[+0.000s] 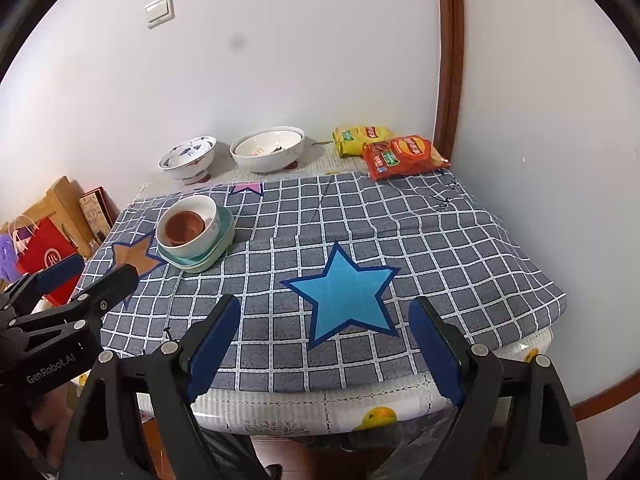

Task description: Organize plates and bowls

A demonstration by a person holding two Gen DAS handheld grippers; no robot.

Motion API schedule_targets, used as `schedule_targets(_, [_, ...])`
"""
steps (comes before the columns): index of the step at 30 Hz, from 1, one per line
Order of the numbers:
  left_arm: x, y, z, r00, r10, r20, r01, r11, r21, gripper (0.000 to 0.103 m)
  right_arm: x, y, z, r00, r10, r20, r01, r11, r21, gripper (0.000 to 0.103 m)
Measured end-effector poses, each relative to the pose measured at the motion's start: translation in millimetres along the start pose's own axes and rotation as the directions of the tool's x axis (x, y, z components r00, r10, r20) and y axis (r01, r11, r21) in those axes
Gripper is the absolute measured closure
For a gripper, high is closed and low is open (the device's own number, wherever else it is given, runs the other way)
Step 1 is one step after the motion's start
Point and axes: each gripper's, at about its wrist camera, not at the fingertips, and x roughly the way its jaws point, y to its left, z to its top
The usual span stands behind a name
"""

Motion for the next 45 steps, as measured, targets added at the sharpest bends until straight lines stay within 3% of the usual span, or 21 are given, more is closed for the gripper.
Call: schedule_targets(45, [-6.9, 2.7, 0.9, 1.0, -0.01, 0.002, 0.01, 1.0, -0.006, 0.012, -7.8, 7.3, 0.9, 1.0, -0.004, 0.026, 0.004, 1.0, -0.008, 0.018])
